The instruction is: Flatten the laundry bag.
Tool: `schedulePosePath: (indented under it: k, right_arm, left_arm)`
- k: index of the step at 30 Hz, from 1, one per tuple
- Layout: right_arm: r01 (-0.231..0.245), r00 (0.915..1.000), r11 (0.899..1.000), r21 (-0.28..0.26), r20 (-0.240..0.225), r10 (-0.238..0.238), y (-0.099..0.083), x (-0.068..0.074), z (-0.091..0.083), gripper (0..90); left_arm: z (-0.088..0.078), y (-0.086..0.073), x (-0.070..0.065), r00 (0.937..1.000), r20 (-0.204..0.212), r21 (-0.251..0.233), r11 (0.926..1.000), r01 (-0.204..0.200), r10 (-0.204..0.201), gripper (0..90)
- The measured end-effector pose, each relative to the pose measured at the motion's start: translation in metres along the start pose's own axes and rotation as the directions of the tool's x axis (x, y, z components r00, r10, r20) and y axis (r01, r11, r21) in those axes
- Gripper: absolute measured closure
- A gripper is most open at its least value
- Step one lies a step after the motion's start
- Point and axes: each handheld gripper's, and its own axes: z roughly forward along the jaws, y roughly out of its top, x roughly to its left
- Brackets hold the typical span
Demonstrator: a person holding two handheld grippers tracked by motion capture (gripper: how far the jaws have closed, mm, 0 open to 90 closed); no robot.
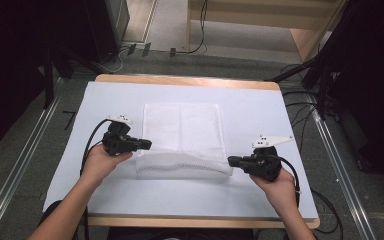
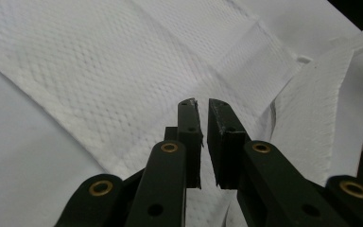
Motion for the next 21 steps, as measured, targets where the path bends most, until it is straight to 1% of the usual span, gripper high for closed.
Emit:
schedulePosePath:
  k: [2, 3, 5, 7, 8, 10, 12, 14, 16, 17, 18, 19, 21]
  right_arm:
    - [0.005, 1.0000, 1.000, 0.008, -0.005, -0.005, -0.004, 0.000, 0.000, 85.0]
    - [0.005, 1.0000, 1.000, 0.003, -0.002, -0.005, -0.006, 0.001, -0.001, 81.5]
    - [0.005, 1.0000, 1.000, -0.011, -0.005, -0.005, -0.006, 0.000, -0.005, 79.1]
    - [0.004, 1.0000, 0.999, -0.032, 0.000, -0.004, -0.004, 0.000, -0.008, 76.8]
    - [0.005, 1.0000, 0.999, -0.042, -0.005, -0.005, -0.002, -0.001, -0.010, 75.8]
    - [0.010, 0.9999, 0.999, -0.051, 0.006, -0.010, 0.000, -0.002, -0.011, 72.6]
    - [0.017, 0.9997, 0.998, -0.065, 0.018, -0.015, 0.002, -0.004, -0.012, 70.5]
    - [0.008, 0.9997, 0.997, -0.074, 0.023, -0.006, 0.004, -0.007, -0.011, 69.5]
    - [0.005, 0.9993, 0.997, -0.078, 0.038, -0.002, 0.006, -0.010, -0.010, 68.7]
    - [0.006, 0.9993, 0.997, -0.077, 0.037, -0.003, 0.007, -0.012, -0.008, 67.8]
    - [0.006, 0.9993, 0.997, -0.077, 0.037, -0.003, 0.007, -0.012, -0.008, 67.8]
    - [0.019, 0.9990, 0.996, -0.083, 0.042, -0.015, 0.009, -0.015, -0.004, 66.0]
    - [0.034, 0.9983, 0.995, -0.092, 0.049, -0.030, 0.010, -0.019, 0.001, 64.5]
  left_arm:
    - [0.000, -0.004, -0.004, 0.9999, -0.008, 0.007, 0.9999, -0.012, 0.012, 84.0]
    - [0.000, -0.005, -0.006, 0.9998, -0.010, 0.008, 0.9998, -0.018, 0.018, 83.9]
    - [0.000, -0.005, -0.007, 0.9997, -0.015, 0.014, 0.9997, -0.020, 0.020, 83.1]
    - [0.002, -0.006, -0.008, 0.9996, -0.019, 0.016, 0.9997, -0.021, 0.021, 82.7]
    - [0.002, -0.006, -0.008, 0.9995, -0.021, 0.016, 0.9996, -0.024, 0.024, 82.4]
    - [0.002, -0.007, -0.008, 0.9996, -0.023, 0.019, 0.9997, -0.018, 0.018, 82.1]
    - [0.001, -0.007, -0.009, 0.9994, -0.027, 0.016, 0.9996, -0.021, 0.022, 81.5]
    - [0.001, -0.007, -0.007, 0.9992, -0.037, 0.010, 0.9998, -0.017, 0.018, 80.0]
    - [0.000, -0.006, -0.005, 0.9979, -0.062, 0.009, 0.9998, -0.016, 0.017, 77.8]
    - [0.000, -0.005, -0.003, 0.9973, -0.071, 0.006, 0.9999, -0.016, 0.016, 76.2]
    - [0.000, -0.005, -0.003, 0.9973, -0.071, 0.006, 0.9999, -0.016, 0.016, 74.4]
    - [-0.001, -0.004, -0.001, 0.9957, -0.092, -0.008, 0.9999, -0.013, 0.012, 71.5]
    - [-0.003, -0.003, 0.004, 0.9942, -0.107, -0.013, 0.9998, -0.013, 0.011, 67.6]
